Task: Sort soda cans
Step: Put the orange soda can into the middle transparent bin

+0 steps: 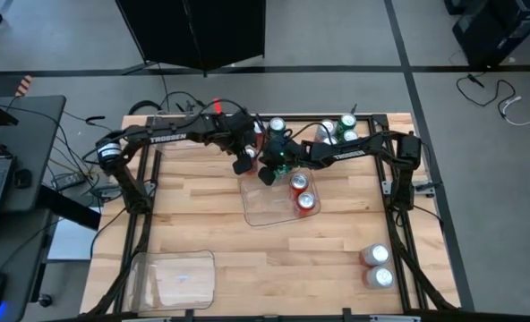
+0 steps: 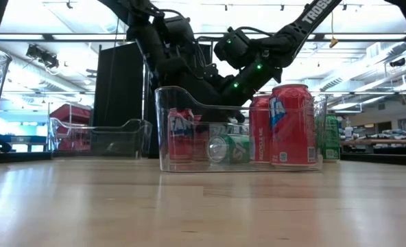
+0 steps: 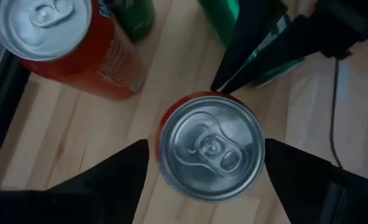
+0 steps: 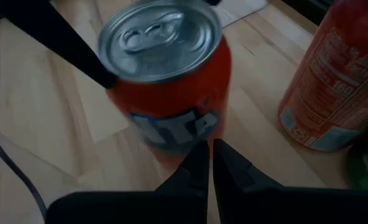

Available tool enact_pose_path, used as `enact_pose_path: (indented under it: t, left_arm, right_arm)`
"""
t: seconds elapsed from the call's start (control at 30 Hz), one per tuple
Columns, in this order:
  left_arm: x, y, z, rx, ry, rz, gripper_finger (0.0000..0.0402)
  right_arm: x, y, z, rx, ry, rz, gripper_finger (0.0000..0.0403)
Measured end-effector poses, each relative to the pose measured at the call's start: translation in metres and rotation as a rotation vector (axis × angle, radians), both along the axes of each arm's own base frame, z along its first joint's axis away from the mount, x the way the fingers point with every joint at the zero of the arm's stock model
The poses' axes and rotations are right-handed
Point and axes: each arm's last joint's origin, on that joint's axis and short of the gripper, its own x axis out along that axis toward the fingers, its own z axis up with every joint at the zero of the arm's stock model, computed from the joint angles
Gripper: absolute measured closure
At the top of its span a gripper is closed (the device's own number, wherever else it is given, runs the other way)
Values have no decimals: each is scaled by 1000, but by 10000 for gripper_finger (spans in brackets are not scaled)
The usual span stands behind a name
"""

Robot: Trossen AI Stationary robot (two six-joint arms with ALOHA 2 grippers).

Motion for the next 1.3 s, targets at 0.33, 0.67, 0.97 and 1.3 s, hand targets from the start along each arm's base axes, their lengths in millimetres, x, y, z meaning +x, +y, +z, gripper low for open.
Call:
enact_pose_path:
  t: [0.33, 0.67, 0.97, 1.3]
  left_arm:
    - [6, 4, -11, 13, 31, -1, 84]
    - [9, 5, -20, 7, 57, -42, 141]
    - [8, 5, -20, 8, 64, -78, 165]
    - [10, 4, 7, -2, 96, -105, 165]
  right_arm:
    - [1, 2, 0, 15, -8, 33, 392]
    - [2, 9, 2, 37, -13, 84, 389]
    - [-14, 13, 39, 14, -16, 107, 379]
    - [-50, 22, 94, -31, -24, 126, 375]
